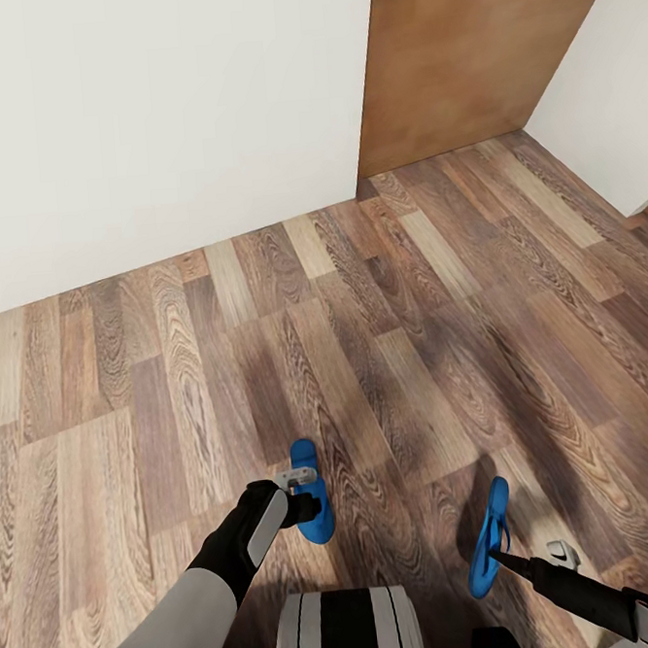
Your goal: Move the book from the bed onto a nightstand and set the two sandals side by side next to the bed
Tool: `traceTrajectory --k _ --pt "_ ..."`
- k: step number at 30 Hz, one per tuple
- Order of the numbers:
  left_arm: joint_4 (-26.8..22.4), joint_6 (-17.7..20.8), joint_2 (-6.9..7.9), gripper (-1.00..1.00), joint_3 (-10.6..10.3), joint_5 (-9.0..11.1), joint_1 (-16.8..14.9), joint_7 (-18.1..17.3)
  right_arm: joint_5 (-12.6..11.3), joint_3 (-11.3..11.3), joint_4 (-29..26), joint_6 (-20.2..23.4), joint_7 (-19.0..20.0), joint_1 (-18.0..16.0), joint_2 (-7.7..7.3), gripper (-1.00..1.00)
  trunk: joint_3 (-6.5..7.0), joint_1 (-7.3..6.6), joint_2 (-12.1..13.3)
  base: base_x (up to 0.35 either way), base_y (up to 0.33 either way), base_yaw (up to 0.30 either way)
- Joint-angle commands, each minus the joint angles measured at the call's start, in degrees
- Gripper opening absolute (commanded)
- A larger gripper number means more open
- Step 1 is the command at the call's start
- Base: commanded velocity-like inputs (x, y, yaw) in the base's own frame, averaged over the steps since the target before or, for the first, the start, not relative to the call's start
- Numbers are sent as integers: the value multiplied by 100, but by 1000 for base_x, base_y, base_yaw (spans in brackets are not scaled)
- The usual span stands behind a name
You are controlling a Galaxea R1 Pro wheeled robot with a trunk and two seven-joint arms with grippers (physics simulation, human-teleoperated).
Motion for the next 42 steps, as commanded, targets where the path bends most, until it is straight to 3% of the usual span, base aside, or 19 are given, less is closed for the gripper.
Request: traceTrajectory --k 1,42 --pt "-7 16 0 100 -9 59 -1 53 -64 44 15 70 19 -7 0 -100 -3 -1 -1 0 0 0" --pt "-7 19 0 100 -9 65 -1 50 -61 44 15 70 19 -7 0 -100 -3 -1 -1 0 0 -22"
